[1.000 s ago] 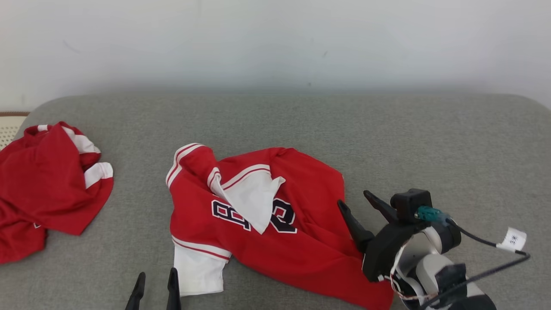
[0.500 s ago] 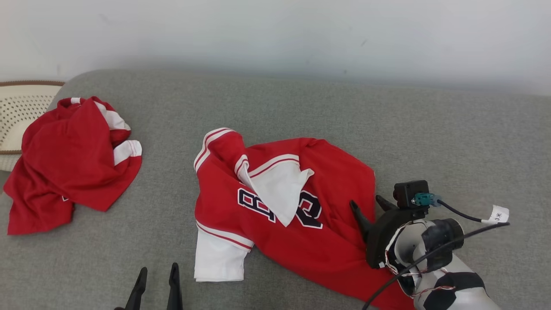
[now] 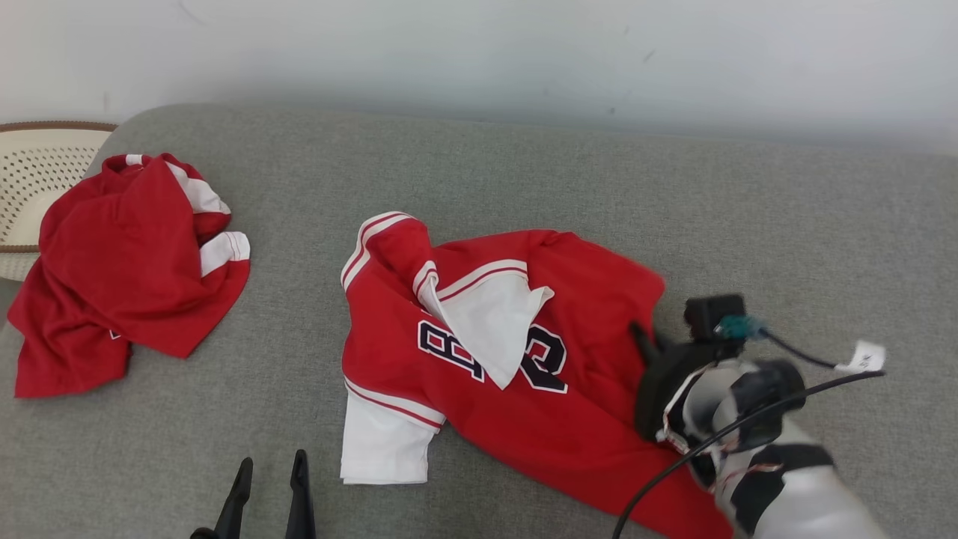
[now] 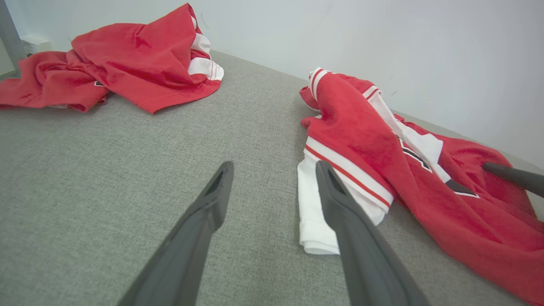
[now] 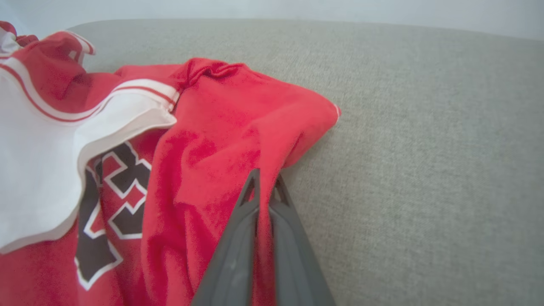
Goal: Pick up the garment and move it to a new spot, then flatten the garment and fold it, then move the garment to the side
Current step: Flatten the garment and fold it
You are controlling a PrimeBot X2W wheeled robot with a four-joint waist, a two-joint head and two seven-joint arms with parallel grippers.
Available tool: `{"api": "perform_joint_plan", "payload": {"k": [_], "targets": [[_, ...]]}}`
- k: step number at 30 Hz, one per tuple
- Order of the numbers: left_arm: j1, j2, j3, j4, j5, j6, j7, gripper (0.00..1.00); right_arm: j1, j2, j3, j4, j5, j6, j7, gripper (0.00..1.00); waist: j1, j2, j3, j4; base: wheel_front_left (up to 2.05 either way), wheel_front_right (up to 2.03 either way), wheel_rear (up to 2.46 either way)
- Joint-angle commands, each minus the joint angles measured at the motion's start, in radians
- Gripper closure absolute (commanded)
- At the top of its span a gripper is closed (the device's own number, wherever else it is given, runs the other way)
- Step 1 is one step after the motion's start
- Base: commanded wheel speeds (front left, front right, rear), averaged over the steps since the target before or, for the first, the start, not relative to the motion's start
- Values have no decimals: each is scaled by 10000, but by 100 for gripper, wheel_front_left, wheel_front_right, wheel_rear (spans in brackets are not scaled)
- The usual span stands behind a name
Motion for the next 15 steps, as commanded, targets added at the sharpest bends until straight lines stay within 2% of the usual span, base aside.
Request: {"api": "perform_joint_plan", "payload": {"k": [1,7,15], "targets": [[-44,-10,60,31,31,-1,-34,0,-258,-171,7,0,61,-6,-217,100,-1,-1,-11,-29,0,0,0],[-20,-36,117,61,71,-60,-34,0,-1088,-717,46,159,61,-6,-689,100,-1,-1,-24,-149,0,0,0],[-138,-70,56,86,97,-155,-34,0,-2271,-1463,472,268,-66,-6,-425,100,-1,-1,166,-100,0,0,0]]}}
